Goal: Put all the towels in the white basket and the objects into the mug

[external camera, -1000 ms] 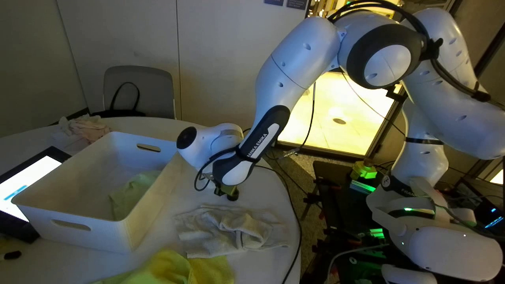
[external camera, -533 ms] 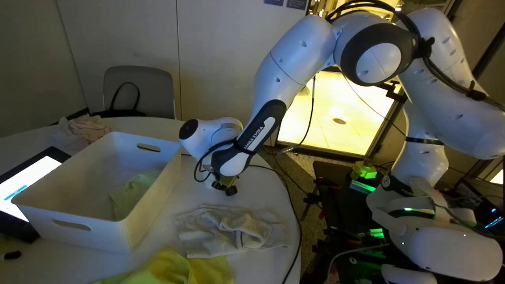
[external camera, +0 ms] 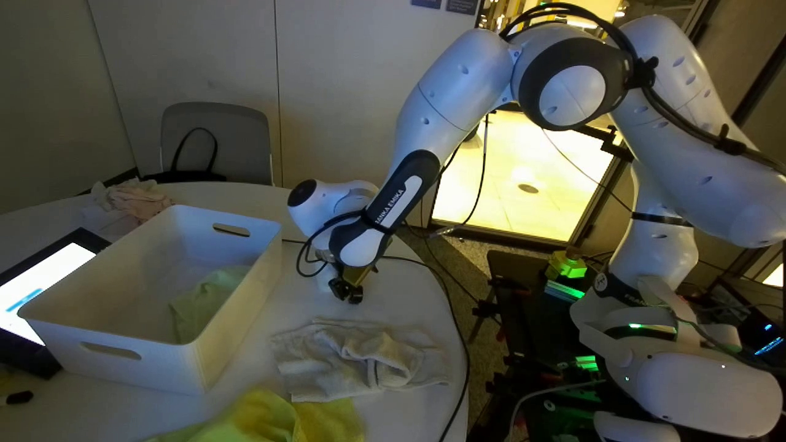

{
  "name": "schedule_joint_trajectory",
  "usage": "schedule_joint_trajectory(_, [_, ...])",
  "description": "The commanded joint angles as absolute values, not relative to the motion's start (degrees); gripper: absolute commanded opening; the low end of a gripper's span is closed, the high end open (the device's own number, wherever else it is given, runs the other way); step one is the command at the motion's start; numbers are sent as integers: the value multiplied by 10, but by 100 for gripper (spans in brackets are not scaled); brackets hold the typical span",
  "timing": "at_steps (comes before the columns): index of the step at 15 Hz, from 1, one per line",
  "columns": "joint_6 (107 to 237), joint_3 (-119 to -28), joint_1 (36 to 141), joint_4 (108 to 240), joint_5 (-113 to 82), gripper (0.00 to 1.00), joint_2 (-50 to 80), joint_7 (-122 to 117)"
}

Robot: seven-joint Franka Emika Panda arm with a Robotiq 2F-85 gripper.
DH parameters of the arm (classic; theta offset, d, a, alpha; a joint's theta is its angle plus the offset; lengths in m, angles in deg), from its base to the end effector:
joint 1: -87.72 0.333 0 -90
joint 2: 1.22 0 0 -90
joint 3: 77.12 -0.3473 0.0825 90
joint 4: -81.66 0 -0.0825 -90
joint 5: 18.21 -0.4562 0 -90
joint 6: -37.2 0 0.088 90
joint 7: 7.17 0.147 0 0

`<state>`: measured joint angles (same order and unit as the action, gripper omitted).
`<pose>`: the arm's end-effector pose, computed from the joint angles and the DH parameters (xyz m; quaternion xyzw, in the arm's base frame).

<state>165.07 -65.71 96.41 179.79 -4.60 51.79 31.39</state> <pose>0.6494 -0.0544 -0.0393 0.9384 -0.2342 -0.1365 0.2145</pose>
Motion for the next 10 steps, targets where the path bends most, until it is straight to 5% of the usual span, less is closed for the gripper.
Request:
schedule_joint_trajectory(1, [1655, -664, 958, 1807, -66, 100, 515, 295])
schedule_joint_trajectory(3, [1654, -664, 959, 1813, -69, 100, 512, 291])
schedule_joint_trajectory(4, [1656, -664, 961, 1816, -69, 82, 512, 291])
schedule_joint_trajectory(10, [1664, -671, 960, 1823, -76, 35, 509, 277])
